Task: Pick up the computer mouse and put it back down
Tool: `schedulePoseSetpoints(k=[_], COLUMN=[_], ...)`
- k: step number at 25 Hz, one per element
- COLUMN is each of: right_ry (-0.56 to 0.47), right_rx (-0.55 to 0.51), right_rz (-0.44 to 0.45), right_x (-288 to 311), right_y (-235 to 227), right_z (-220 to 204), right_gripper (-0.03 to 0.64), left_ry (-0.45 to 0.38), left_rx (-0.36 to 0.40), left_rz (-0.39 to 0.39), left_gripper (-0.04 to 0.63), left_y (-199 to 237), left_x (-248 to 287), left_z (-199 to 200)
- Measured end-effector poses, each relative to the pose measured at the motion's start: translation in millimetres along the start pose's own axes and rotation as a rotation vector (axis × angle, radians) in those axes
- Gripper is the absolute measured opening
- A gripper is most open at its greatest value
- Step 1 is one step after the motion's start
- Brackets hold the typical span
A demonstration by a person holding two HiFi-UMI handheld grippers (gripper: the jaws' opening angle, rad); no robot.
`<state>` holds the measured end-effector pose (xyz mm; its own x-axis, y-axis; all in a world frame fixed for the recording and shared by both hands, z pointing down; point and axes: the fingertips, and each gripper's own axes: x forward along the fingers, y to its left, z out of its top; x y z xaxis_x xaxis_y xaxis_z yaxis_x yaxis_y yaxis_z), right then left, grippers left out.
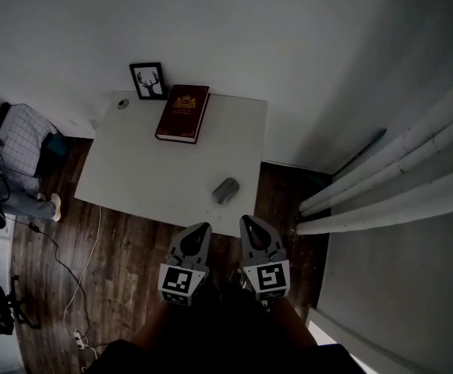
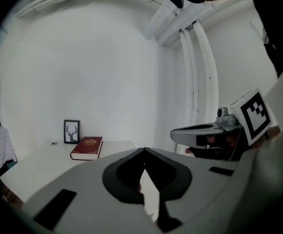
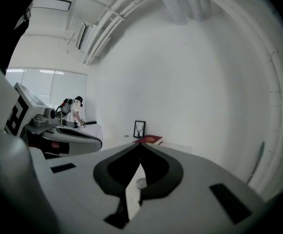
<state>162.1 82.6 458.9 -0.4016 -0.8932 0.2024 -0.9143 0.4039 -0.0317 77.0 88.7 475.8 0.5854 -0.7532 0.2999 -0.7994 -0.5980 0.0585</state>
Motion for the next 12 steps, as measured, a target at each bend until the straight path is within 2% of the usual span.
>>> schedulePoseSetpoints(k=[3,7,12], right_ry=[0.077,0.176,0.295], right_rx=[0.053,0.199,0.370], right_rz=[-0.017,-0.017,-0.012], right_x=[21,57,103], right_y=[-9,-12,-12], right_z=[-23,-50,-80], right_gripper=[0.018,0.020,0.020], left_ry=[0.020,0.115,0.189], left_rx=[0.025,0.070,0.067], left_rz=[-0.036,-0.098,-0.151], left_gripper=[0.000,0.000,0.000], left_y=[15,28,53], left_x=[20,44,72], left_z=[-2,-18,-40])
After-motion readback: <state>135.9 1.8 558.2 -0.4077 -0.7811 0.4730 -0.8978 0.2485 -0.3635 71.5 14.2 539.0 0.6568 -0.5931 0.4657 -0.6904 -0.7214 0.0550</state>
